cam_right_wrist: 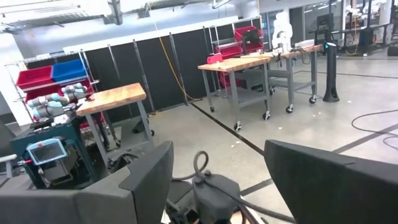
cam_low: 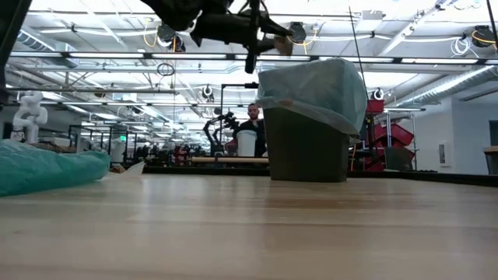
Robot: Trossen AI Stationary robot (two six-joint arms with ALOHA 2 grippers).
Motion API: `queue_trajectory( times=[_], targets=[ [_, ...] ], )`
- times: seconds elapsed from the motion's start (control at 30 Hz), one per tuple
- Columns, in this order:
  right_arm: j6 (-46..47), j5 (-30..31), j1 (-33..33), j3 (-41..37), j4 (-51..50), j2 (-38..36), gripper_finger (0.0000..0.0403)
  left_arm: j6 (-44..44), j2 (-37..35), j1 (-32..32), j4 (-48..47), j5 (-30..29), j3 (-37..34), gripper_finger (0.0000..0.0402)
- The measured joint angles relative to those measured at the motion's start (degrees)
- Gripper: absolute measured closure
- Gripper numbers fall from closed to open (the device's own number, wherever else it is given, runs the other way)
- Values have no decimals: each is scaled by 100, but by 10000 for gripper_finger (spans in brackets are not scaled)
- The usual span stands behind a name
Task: Place trash/remove bag and relplace
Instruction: Put the brown napkin into the trash bin, then put the transparent plastic into the trash bin
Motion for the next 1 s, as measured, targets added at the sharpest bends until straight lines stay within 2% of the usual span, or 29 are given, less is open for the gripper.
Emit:
queue_trajectory(
  times=[0.13, 0.27, 0.33, 0.4, 0.47, 0.57, 0.63, 0.73, 0.87, 0.93, 1.0],
  targets=[
    [7, -12, 38, 0, -4, 0, 158, 325, -10, 42, 76, -111, 9, 248],
    [14, -26, 42, 0, -2, 0, 158, 608, 0, 134, -101, -128, 110, 215],
    [17, -22, 42, 0, -4, 0, 158, 1008, -8, 199, -392, 118, 281, 210],
    [17, -24, 42, 0, -7, 0, 158, 1572, -175, 300, -1253, 205, 528, 212],
    [18, -25, 44, 0, -5, 0, 158, 2344, -388, 405, -2382, -17, 973, 222],
    [17, -40, 77, 0, -40, 0, 158, 3472, -694, 529, -4513, -1011, 1754, 246],
    [3, -51, 84, 0, -86, 0, 158, 3803, -818, 574, -5825, -1863, 2233, 265],
    [2, -53, 85, 0, -155, 0, 158, 3786, -947, 577, -7219, -2804, 2578, 297],
    [0, -51, 84, 0, -212, 0, 158, 3786, -1133, 648, -8763, -3685, 2300, 353],
    [-60, -51, 84, 0, -214, 0, 158, 3770, -1225, 746, -9160, -3489, 1844, 387],
    [-141, -52, 84, 0, -214, 0, 158, 3616, -1403, 805, -9085, -3131, 1173, 395]
  ],
)
